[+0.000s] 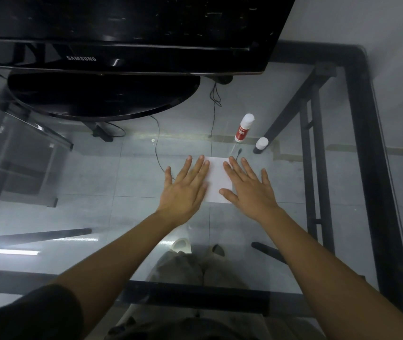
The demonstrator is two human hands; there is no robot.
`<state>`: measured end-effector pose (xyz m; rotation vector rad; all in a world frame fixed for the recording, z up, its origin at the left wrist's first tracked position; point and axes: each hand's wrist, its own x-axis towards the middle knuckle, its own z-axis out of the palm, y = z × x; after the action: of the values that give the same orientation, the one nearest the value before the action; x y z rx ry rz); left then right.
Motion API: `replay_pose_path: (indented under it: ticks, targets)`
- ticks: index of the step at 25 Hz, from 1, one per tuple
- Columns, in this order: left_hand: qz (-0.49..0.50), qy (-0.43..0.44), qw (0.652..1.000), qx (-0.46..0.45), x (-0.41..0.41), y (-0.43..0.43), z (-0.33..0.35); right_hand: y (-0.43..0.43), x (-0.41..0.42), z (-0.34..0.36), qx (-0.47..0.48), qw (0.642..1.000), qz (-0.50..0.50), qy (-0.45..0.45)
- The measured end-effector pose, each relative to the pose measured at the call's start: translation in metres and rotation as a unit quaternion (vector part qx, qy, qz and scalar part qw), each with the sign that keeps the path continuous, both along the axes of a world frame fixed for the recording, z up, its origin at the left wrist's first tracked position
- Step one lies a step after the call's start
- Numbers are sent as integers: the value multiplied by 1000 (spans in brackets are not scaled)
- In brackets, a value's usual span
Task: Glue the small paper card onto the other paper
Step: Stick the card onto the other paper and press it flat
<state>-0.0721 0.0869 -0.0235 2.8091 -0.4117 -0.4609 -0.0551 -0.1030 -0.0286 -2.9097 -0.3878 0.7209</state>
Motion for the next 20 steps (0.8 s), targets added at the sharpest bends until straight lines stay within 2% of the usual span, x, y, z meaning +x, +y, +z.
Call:
replay_pose_path:
  ticks: [5,10,13,16,20]
  targets:
    - [24,-2,997,76,-2,-19,-22,0,0,-4,-14,1000,4,-5]
    - [20,-11,997,78,-3,-16,-26,0,-7,-5,-43,998,9,-42]
    - [26,-17,997,76,-4,-17,-29,4,-24,-2,-29,997,-31,-66]
    - [26,-24,996,77,-4,-16,-32,23,-39,-3,-18,998,-16,-59]
    - [28,-27,996,77,-4,-16,-33,12,-47,-2,-69,994,-8,-88]
